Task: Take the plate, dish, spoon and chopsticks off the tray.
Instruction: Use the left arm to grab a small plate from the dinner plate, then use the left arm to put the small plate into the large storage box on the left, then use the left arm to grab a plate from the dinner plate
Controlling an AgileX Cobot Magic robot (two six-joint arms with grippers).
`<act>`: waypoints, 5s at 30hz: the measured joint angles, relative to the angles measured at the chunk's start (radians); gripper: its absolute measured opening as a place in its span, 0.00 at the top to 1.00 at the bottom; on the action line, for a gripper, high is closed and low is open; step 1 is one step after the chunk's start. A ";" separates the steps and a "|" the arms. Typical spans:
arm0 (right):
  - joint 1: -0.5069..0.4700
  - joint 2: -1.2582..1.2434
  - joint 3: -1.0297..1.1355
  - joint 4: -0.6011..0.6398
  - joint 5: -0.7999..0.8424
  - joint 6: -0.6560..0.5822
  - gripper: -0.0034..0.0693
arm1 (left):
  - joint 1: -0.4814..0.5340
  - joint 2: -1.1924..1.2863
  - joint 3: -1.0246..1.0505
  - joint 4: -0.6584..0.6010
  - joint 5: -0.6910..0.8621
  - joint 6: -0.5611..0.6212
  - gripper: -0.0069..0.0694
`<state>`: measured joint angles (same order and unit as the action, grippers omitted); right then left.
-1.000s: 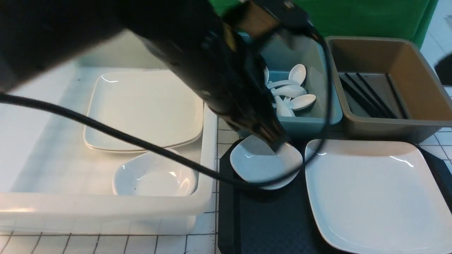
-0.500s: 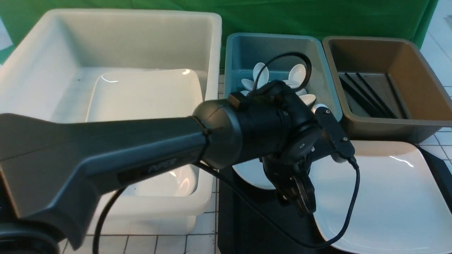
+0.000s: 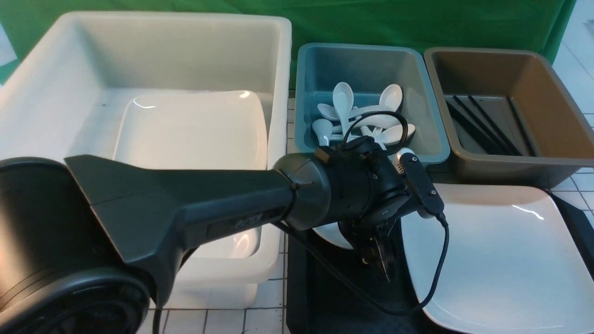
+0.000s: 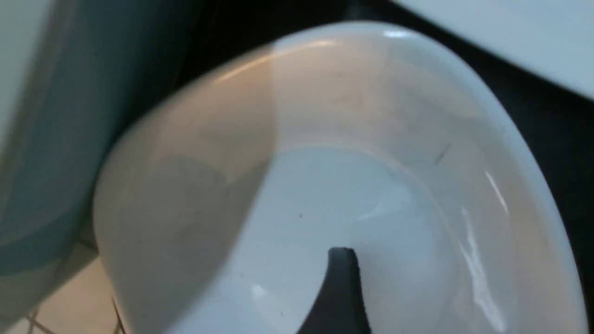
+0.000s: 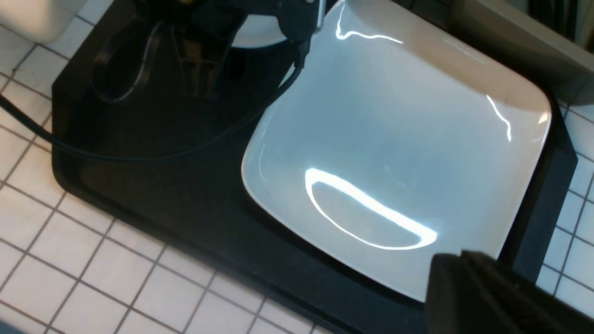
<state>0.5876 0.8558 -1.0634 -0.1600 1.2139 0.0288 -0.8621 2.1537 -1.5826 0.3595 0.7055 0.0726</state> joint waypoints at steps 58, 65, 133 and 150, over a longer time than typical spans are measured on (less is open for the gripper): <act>0.035 0.697 -0.897 0.423 -0.003 -0.190 0.95 | 0.327 -0.536 0.242 -0.222 0.355 -0.118 0.87; 0.113 0.709 -0.806 0.424 0.011 -0.242 0.95 | 0.327 -0.535 0.308 -0.291 0.291 -0.080 0.87; -0.027 -0.199 0.078 -0.068 0.013 0.180 0.95 | 0.052 -0.001 -0.442 -0.648 0.507 -0.030 0.88; -0.027 -0.199 0.078 -0.068 0.012 0.122 0.95 | -0.050 -0.288 0.042 -0.749 0.175 -0.052 0.91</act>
<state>0.5602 0.6571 -0.9855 -0.2277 1.2264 0.1507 -0.9124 1.8661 -1.5407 -0.3894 0.8806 0.0205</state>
